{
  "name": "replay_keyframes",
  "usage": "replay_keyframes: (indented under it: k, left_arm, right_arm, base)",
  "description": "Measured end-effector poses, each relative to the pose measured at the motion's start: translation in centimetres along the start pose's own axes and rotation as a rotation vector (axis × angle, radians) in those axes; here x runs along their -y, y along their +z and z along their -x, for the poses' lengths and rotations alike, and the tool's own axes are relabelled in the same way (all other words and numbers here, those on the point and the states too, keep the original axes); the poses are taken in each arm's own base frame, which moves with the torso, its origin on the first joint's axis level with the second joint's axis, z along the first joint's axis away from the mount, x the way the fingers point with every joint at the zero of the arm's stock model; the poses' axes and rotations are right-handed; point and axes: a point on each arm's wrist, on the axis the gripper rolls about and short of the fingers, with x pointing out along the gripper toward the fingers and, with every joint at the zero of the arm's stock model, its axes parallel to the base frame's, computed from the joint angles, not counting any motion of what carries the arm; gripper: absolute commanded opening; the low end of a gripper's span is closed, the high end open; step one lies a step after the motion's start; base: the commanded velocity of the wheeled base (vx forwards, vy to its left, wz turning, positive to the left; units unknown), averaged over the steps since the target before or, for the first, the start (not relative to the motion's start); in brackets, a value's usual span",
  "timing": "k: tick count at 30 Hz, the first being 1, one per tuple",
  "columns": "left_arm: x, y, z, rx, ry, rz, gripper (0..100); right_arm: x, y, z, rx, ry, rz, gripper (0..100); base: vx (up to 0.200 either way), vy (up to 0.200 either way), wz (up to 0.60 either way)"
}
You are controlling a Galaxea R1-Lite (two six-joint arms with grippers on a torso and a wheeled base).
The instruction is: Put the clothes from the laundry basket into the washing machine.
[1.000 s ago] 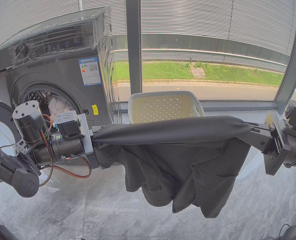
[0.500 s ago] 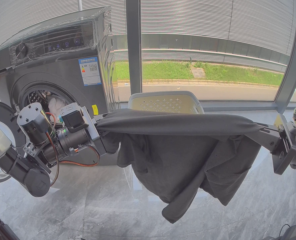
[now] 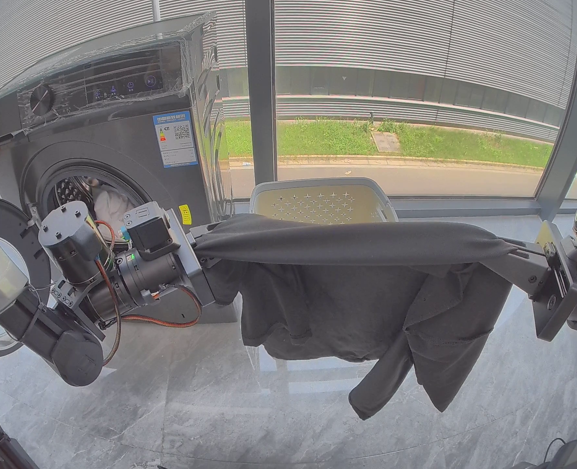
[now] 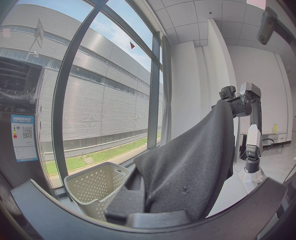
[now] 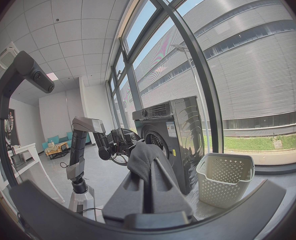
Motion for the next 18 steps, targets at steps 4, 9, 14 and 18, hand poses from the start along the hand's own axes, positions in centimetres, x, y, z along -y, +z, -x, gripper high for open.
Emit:
replay_keyframes:
  k: [4, 9, 14, 18]
  left_arm:
    - [0.5, 0.3, -0.5, 0.011, -0.020, -0.002, 0]
    - [1.2, 0.7, -1.4, 0.032, -0.032, 0.000, 0]
    - [1.8, 2.0, -2.9, 0.086, -0.033, 0.021, 0]
    - [2.4, 3.0, -3.9, 0.129, -0.028, 0.046, 0]
  right_arm:
    - [0.1, -0.1, 0.1, -0.007, 0.005, -0.003, 0]
    - [0.4, -0.8, 0.3, -0.029, -0.010, -0.016, 100]
    - [0.5, -2.5, 0.8, -0.084, -0.024, -0.051, 100]
    - [0.7, -4.6, 1.0, -0.161, -0.034, -0.093, 100]
  base:
    - [0.000, 0.000, 0.00]
    - [0.000, 0.000, 0.00]
    - [0.000, 0.000, 0.00]
    - [0.000, 0.000, 0.00]
